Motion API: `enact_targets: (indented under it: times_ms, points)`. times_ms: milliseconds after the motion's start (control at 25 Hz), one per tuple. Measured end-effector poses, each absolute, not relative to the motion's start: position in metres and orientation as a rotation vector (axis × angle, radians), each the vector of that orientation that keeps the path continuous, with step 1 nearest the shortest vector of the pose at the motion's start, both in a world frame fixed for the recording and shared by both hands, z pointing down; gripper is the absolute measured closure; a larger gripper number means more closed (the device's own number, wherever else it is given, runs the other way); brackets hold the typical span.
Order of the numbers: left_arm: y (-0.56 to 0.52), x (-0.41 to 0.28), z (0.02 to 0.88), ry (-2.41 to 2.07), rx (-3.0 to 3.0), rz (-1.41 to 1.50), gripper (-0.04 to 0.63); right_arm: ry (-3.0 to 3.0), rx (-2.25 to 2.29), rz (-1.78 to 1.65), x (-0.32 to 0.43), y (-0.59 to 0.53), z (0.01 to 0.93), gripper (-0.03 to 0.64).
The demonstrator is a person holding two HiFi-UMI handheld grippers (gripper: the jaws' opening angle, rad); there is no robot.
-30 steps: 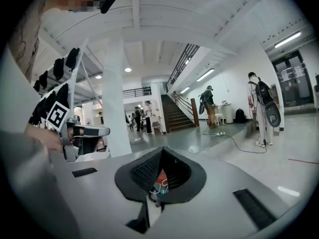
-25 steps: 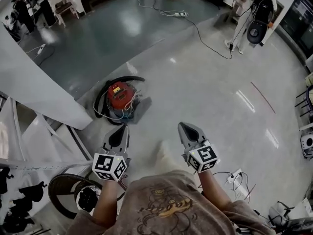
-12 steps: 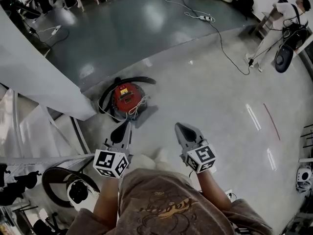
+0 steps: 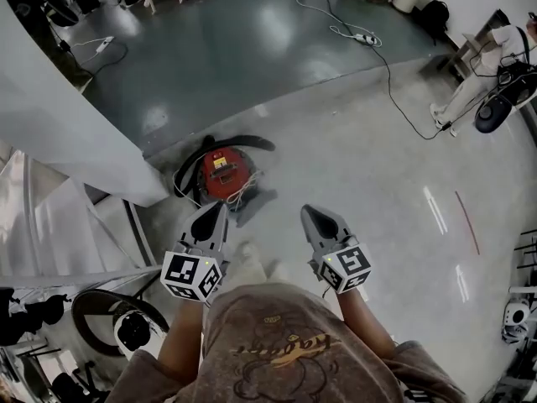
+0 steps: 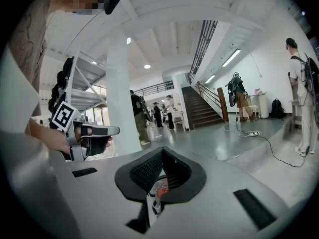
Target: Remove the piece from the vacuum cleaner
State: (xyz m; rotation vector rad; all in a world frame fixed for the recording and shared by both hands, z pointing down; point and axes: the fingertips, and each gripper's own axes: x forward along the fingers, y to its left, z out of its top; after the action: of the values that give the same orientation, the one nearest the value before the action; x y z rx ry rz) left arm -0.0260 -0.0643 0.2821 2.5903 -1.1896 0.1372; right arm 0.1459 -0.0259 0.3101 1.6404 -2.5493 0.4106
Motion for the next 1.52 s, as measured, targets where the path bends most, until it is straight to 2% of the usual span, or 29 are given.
enact_targets:
  times_ms: [320, 400, 520, 640, 680, 1080, 1520]
  points:
    - [-0.089, -0.035, 0.280, -1.186, 2.589, 0.116, 0.594, -2.581, 1.650, 0.398, 0.137, -0.051, 0.303, 0.615]
    - [-0.093, -0.036, 0.282, -1.161, 2.592, 0.114, 0.549, -2.578, 1.652, 0.400, 0.134, -0.058, 0.304, 0.610]
    - [-0.099, -0.035, 0.287, -1.132, 2.591, 0.128, 0.472, -2.571, 1.669, 0.430, 0.136, -0.065, 0.306, 0.511]
    - [-0.104, -0.031, 0.290, -1.095, 2.591, 0.124, 0.325, -2.554, 1.677, 0.446, 0.139, -0.073, 0.310, 0.403]
    - [-0.106, -0.031, 0.291, -1.084, 2.588, 0.124, 0.317, -2.554, 1.673, 0.450, 0.139, -0.075, 0.310, 0.391]
    - [-0.127, -0.032, 0.331, -1.027, 2.515, 0.186, 0.311, -2.586, 1.333, 0.523, 0.114, -0.101, 0.351, 0.379]
    - [-0.155, -0.029, 0.459, -0.996, 2.383, 0.286, 0.311, -2.492, 1.039, 0.628, 0.096, -0.134, 0.478, 0.379]
